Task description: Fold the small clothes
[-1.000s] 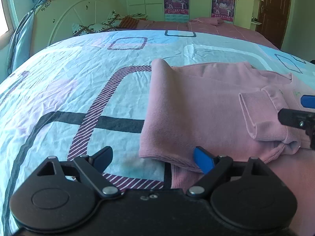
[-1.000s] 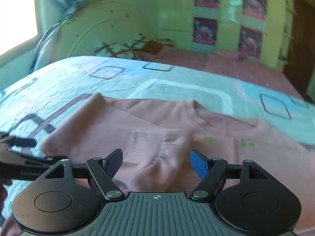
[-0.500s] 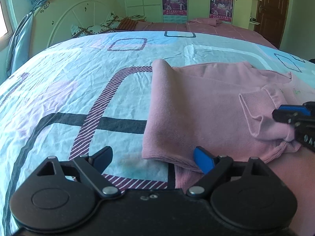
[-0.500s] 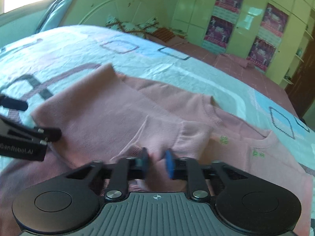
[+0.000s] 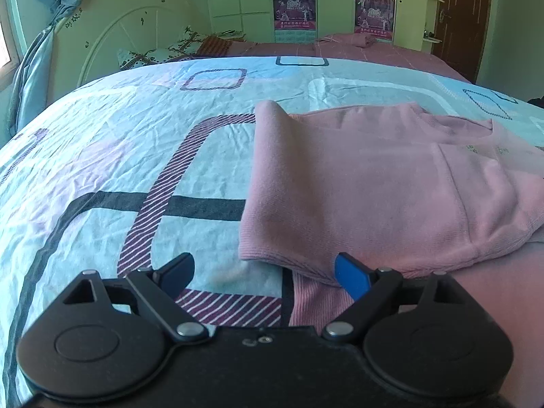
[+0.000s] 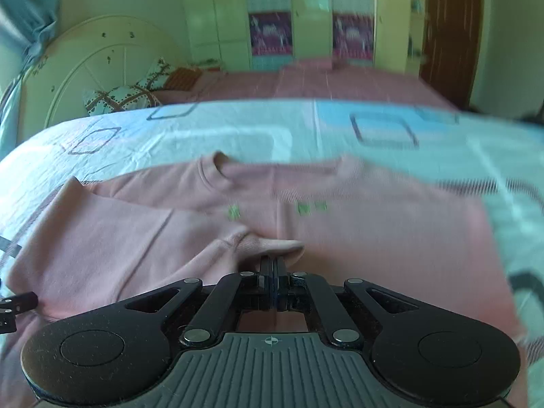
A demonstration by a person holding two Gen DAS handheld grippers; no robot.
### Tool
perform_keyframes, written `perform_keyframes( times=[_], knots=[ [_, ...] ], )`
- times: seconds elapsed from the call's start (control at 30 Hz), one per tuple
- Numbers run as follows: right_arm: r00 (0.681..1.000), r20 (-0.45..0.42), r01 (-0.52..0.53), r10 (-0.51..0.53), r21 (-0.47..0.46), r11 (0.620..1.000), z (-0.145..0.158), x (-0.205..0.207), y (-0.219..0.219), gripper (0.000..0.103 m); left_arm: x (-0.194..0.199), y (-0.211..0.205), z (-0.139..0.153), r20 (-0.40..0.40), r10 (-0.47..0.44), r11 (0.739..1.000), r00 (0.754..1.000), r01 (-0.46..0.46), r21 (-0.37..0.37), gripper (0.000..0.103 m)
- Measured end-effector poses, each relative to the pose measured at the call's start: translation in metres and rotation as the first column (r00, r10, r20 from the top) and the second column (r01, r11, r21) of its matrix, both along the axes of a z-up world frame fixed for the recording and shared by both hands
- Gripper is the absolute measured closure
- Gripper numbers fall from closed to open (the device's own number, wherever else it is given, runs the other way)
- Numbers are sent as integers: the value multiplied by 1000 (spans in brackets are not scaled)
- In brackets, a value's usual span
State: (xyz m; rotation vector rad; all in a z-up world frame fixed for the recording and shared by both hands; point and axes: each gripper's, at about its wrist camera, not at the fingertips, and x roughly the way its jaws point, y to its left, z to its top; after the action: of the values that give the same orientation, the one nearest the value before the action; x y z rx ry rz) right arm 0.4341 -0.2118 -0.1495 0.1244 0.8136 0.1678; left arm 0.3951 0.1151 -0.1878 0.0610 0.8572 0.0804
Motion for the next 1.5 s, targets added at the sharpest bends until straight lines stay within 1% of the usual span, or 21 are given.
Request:
perform_keyframes(
  times=[0.07, 0.1, 0.13, 0.17, 0.2, 0.23, 0.33, 0.37, 0.47, 0.63, 0.7, 0.77, 0.83, 0.9, 1.0, 1.1, 1.2, 1.3, 1.4, 1.47, 1.5],
  knots=[
    [999, -22, 26, -25, 72, 997, -1, -3, -13, 103, -7, -1, 0, -1, -11, 1000, 1000, 11, 3, 14],
    [999, -33, 29, -25, 102, 994, 0, -4, -18, 98, -9, -1, 0, -2, -13, 1000, 1000, 13, 10, 14],
    [999, -37, 33, -28, 131, 991, 1, -5, -21, 92, -12, -1, -1, -5, -15, 1000, 1000, 15, 16, 14],
    [999, -35, 38, -33, 149, 988, 3, -7, -24, 64, -15, -1, -2, -8, -17, 1000, 1000, 18, 19, 14],
    [999, -30, 49, -44, 167, 985, 4, -9, -26, 34, -17, -1, -3, -9, -17, 1000, 1000, 18, 20, 14],
    [998, -22, 59, -55, 182, 982, 6, -10, -28, 29, -18, -1, -4, -11, -17, 1000, 1000, 17, 18, 14],
    [999, -30, 45, -39, 212, 976, 4, -9, -29, 29, -20, -2, -7, -16, -15, 1000, 1000, 15, 16, 14],
    [999, -34, 49, -42, 236, 970, 2, -7, -29, 29, -21, -3, -7, -14, -13, 1000, 1000, 14, 19, 14],
    [995, -32, 98, -93, 313, 944, 3, -12, -40, 29, -21, -2, -6, -4, -7, 1000, 1000, 7, 20, 14],
    [993, -58, 115, -101, 364, 924, 0, -12, -48, 29, -18, -3, -8, 7, -2, 1000, 1000, 2, 25, 15],
    [993, -97, 101, -70, 361, 927, -6, -9, -43, 29, -15, -4, -10, 10, 1, 1000, 1000, -1, 24, 16],
    [993, -113, 73, -35, 357, 931, -10, -7, -35, 29, -10, -6, -11, 19, 5, 1000, 1000, -5, 24, 18],
    [995, -95, 53, -23, 327, 944, -11, -9, -25, 29, -5, -7, -11, 22, 6, 1000, 1000, -6, 30, 18],
    [998, -67, 36, -14, 336, 941, -6, -12, -24, 29, -4, -7, -9, 26, 7, 1000, 1000, -8, 25, 20],
    [998, -27, 62, -57, 329, 942, 3, -19, -33, 29, -4, -8, -11, 24, 1, 999, 1000, -1, 33, 20],
    [998, -35, 61, -51, 359, 931, 5, -20, -40, 29, -4, -9, -13, 24, 7, 1000, 1000, -8, 26, 20],
    [997, -77, 46, -19, 377, 925, 0, -17, -34, 29, -3, -11, -13, 24, 10, 1000, 1000, -11, 23, 20],
    [998, -62, 54, -33, 396, 917, 1, -22, -33, 29, -3, -12, -14, 28, 7, 1000, 1000, -8, 23, 20],
    [994, -108, 60, -25, 334, 941, -8, -14, -25, 29, -3, -12, -15, 33, 8, 1000, 999, -9, 20, 20],
    [992, -111, 84, -55, 281, 956, -12, -11, -22, 29, -3, -13, -15, 36, 11, 1000, 999, -11, 19, 20],
    [992, -113, 93, -64, 271, 958, -14, -10, -21, 30, -4, -13, -15, 40, 9, 1000, 999, -10, 22, 20]
  ],
)
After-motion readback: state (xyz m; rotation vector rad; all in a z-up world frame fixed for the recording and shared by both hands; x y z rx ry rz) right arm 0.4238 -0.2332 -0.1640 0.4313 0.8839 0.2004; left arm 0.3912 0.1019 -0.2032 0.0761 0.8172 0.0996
